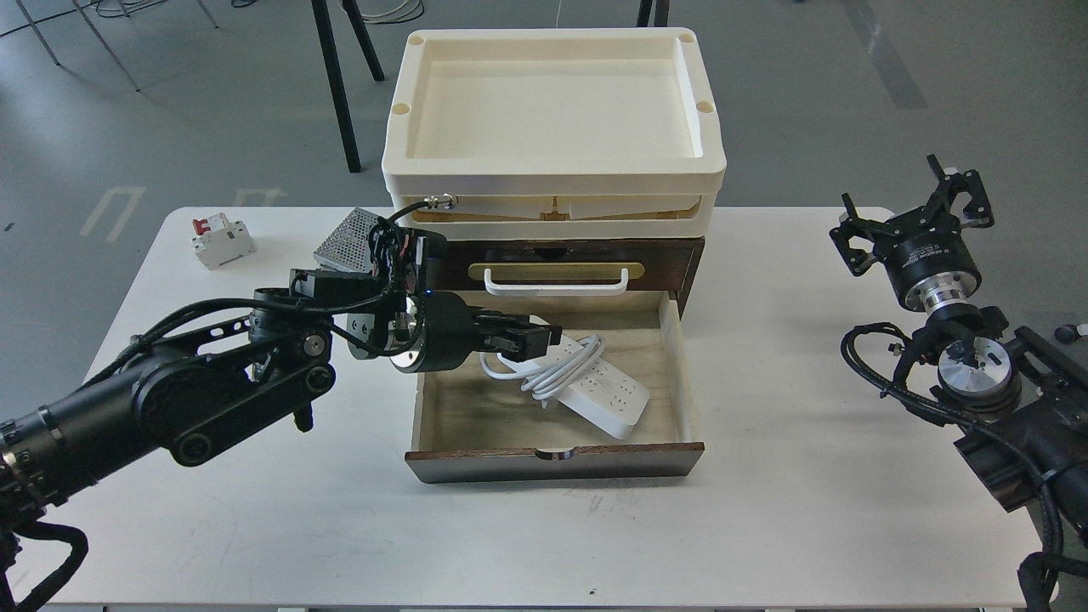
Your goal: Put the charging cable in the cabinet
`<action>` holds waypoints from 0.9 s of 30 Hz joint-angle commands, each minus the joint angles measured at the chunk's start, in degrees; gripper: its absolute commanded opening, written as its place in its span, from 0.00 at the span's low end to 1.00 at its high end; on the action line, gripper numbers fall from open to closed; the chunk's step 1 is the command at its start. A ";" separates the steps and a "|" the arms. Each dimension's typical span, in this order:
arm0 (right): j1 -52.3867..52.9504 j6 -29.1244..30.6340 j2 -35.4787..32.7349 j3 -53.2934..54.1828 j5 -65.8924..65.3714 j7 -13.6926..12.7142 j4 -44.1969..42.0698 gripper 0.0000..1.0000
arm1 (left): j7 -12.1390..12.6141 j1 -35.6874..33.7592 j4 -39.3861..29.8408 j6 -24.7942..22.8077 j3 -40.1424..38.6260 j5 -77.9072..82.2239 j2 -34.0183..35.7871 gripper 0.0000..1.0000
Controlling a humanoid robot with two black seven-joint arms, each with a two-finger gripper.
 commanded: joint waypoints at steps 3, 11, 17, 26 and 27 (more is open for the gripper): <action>-0.17 0.01 -0.09 -0.09 -0.02 0.00 0.13 1.00 | -8.99 -0.05 -6.30 -0.02 -10.32 -14.42 1.78 0.95; 0.01 0.27 0.00 -0.35 -0.02 -0.09 0.13 1.00 | -11.29 -0.05 -5.61 -0.02 -32.30 -43.33 2.23 0.99; 0.01 -0.08 0.00 0.17 0.07 -0.44 0.04 1.00 | -10.05 -0.05 6.76 -0.02 -38.12 -63.20 5.13 0.99; 0.80 0.27 -0.62 -0.09 -0.02 -0.45 -0.40 1.00 | -9.70 0.56 35.16 -0.02 -37.51 -81.58 5.22 0.99; 0.71 0.27 -0.53 0.00 -0.02 -0.35 -0.31 1.00 | -9.70 1.43 36.92 -0.02 -37.51 -82.38 5.13 0.99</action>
